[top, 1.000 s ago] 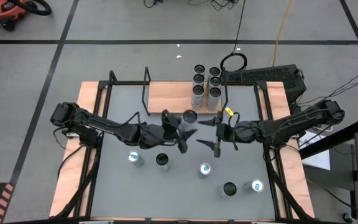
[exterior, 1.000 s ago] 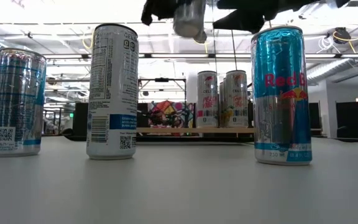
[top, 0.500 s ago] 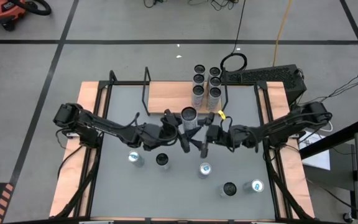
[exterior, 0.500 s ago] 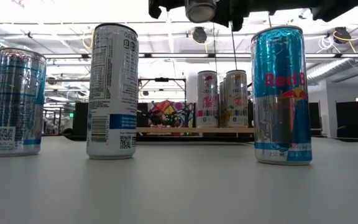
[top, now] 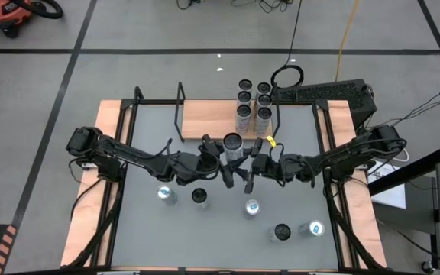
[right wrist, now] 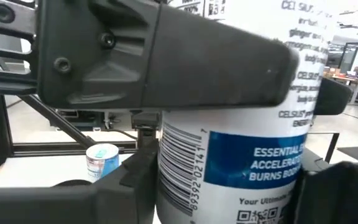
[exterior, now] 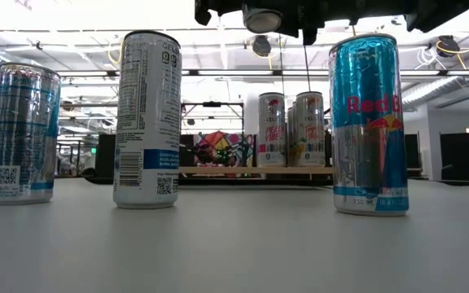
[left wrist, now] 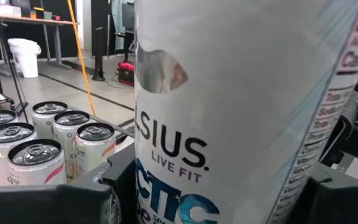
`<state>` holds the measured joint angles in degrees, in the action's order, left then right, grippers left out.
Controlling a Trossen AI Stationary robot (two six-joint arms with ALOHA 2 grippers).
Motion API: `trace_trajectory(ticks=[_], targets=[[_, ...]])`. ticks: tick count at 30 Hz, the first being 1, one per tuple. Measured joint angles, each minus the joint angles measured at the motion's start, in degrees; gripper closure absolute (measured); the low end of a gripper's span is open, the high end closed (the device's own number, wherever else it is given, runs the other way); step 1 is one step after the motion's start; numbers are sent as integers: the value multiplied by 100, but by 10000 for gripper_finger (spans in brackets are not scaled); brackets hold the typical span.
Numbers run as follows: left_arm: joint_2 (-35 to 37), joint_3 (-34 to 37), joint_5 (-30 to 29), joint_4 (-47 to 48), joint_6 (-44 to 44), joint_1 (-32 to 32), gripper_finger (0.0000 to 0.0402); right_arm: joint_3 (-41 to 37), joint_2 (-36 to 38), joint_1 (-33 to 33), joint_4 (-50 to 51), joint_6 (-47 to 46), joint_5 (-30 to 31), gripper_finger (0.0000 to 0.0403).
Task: Place canned beverage on shelf
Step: Put the top white blue soda can on the shelf
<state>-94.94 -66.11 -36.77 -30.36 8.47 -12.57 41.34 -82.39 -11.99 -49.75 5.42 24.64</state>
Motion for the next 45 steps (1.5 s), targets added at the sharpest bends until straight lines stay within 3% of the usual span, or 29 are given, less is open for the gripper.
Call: trace_trajectory(ticks=[4,9,14,19,23,30,36,45], targets=[[0,0,23,111,-110,-36,146,0,33,-9,145,-44,-40,215],[82,0,180,122,-534,-142,106,0,276,-87,821,-194,-260,210],[397,-2,598,498,-819,-191,71,-4,660,-19,1494,-493,-1165,216],[666,0,1371,633,-1357,-250,66,-4,891,165,1874,-720,-2303,213],[724,0,1588,629,-1547,-262,66,-4,938,340,1883,-908,-3336,214],[765,0,2083,681,-1572,-296,66,-4,911,539,1928,-944,-4237,213],[763,0,1922,634,-1533,-452,74,-4,911,603,1971,-835,-4309,212],[763,0,1663,718,-1505,-520,135,-4,911,599,2019,-591,-4111,211]])
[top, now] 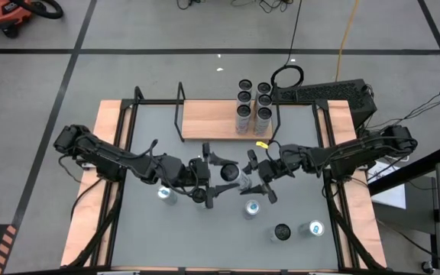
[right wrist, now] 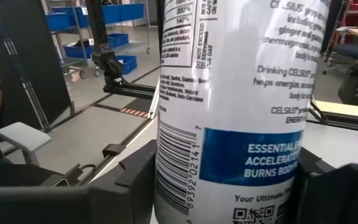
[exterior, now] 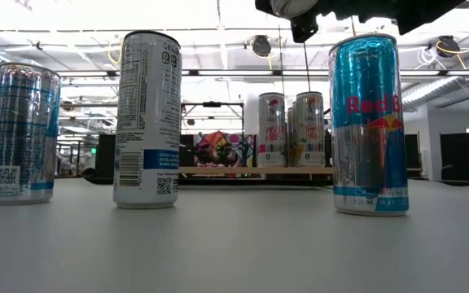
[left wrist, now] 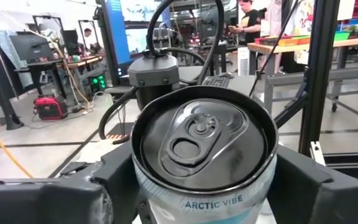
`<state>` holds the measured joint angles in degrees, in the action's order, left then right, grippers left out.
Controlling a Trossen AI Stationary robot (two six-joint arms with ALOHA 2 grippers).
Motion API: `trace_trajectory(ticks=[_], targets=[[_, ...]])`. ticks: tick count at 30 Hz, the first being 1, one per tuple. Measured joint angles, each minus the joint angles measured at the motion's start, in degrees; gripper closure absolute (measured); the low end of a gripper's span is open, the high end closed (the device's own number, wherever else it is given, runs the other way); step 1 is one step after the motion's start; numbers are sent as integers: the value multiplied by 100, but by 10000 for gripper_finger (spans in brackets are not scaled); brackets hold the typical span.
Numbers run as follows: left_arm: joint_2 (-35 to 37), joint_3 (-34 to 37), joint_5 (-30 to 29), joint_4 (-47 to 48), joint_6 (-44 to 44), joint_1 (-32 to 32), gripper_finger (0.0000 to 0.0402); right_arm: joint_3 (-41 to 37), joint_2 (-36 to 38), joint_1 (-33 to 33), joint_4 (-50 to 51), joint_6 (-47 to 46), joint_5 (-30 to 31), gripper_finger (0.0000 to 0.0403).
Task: Place canned beverage on shelf
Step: Put the top white blue soda can on the shelf
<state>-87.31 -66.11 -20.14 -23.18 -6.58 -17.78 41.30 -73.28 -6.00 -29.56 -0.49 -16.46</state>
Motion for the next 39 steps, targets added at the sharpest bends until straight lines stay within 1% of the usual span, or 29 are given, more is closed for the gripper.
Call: trace_trajectory(ticks=[3,6,7,10,13,15,19,23,25,33,39], targets=[[0,2,2,16,15,-2,147,0,0,-2,26,11,36,206],[0,2,-45,26,13,-31,148,2,0,-94,26,16,168,188],[0,2,-130,26,11,-40,148,2,0,-148,28,17,297,180],[0,2,-439,159,2,-43,149,18,0,-360,45,138,1064,156],[-27,24,-848,398,25,-35,150,31,11,-591,59,211,2127,140],[-28,26,-1131,373,28,-29,150,31,9,-714,78,225,2745,134],[-13,20,-1647,219,296,-30,150,28,5,-881,78,254,3598,132],[-15,21,-1856,-47,340,-19,151,20,-181,-988,-46,521,4401,132],[-15,21,-1901,-180,445,-10,151,20,-305,-1011,-176,678,4710,135],[-15,12,-2097,-106,826,5,151,13,-807,-1023,-1058,1141,4832,166],[-9,11,-2152,3,920,24,147,7,-842,-1021,-1048,1075,4839,207]])
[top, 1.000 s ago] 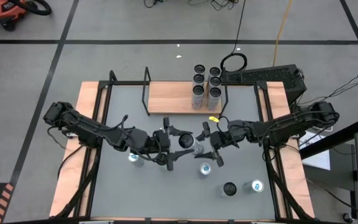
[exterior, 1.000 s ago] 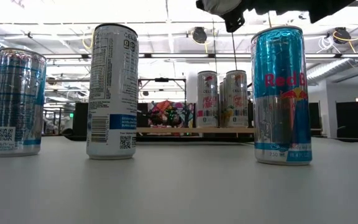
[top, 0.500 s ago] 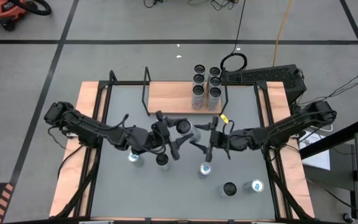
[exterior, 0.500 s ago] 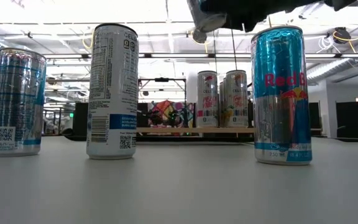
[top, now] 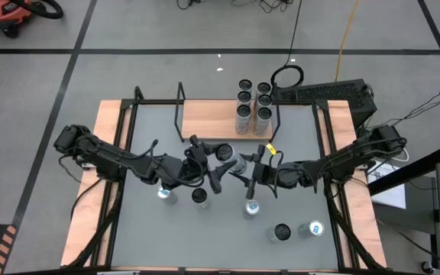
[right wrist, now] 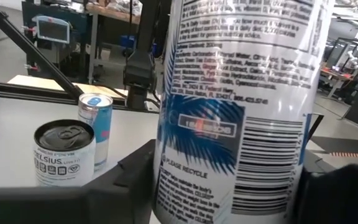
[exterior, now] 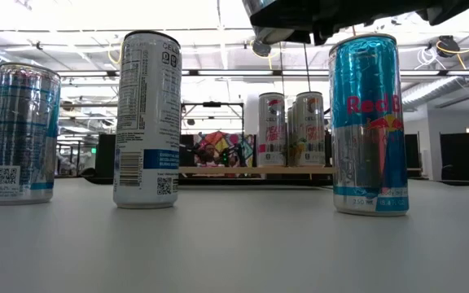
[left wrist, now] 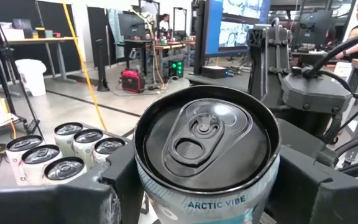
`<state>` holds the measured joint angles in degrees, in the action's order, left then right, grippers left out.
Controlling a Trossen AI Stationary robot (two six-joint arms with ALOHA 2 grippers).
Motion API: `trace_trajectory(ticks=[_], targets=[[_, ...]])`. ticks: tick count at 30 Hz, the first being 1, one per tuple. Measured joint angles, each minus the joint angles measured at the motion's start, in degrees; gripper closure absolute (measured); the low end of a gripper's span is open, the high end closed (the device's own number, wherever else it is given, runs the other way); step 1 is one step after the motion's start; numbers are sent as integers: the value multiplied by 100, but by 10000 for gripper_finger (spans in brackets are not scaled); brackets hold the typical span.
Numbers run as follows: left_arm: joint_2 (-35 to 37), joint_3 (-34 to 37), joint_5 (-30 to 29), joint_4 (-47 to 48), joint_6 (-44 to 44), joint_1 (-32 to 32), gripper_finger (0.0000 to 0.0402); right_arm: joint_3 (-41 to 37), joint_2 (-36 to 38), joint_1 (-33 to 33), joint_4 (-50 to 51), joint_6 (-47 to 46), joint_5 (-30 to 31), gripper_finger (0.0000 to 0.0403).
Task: Place canned beverage on shelf
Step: Put the top white blue soda can on the shelf
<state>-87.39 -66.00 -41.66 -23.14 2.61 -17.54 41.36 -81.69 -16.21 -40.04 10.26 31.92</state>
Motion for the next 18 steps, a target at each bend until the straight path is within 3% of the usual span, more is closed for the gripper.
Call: trace_trajectory(ticks=[10,18], targets=[[0,-10,55,-14,-198,4,101,0,0,0,60,-192,-85,202],[65,-13,693,15,-767,-55,94,-2,22,34,65,-516,-1087,206]])
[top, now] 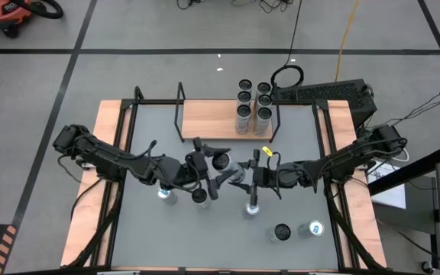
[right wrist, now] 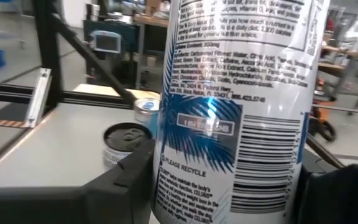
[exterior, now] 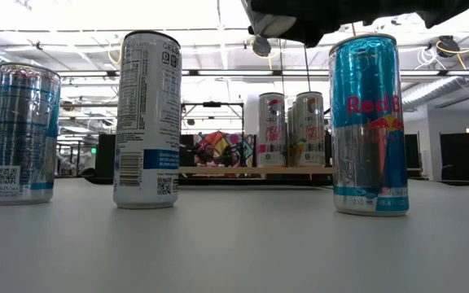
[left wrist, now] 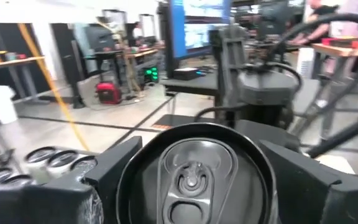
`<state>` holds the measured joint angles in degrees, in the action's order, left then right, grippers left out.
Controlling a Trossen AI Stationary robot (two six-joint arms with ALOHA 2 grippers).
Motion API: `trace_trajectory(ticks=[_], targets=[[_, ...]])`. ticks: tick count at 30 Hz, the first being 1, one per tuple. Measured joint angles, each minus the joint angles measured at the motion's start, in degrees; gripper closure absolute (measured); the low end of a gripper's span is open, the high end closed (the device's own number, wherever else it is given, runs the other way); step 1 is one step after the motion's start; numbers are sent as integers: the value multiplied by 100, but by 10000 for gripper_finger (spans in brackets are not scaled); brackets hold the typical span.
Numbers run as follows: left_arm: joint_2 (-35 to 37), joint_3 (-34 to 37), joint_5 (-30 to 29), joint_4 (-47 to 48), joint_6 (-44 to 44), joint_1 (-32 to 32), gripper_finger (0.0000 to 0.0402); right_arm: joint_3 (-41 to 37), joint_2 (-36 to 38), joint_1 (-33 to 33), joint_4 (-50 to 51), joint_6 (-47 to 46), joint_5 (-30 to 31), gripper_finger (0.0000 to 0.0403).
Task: Place canned beverage on shelf
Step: Put the top white blue soda can on the shelf
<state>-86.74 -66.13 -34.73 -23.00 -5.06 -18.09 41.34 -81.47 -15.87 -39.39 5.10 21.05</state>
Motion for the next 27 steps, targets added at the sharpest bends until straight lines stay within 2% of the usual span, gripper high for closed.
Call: trace_trajectory(ticks=[5,12,15,20,24,27], targets=[[227,-8,285,525,17,-6,93,0,4,32,-23,-35,-214,205],[660,-4,524,1266,-6,-120,93,0,9,184,-106,-142,-864,205],[873,-4,829,1608,-107,-125,93,0,11,248,-69,-189,-1103,205],[1023,-4,1241,2006,-260,-119,93,0,11,453,-60,-399,-1962,205],[1025,-4,1829,2107,-339,-62,93,-2,11,619,-27,-425,-2587,204],[1002,-4,1966,2184,-312,-16,93,-2,11,720,-26,-424,-2959,204]])
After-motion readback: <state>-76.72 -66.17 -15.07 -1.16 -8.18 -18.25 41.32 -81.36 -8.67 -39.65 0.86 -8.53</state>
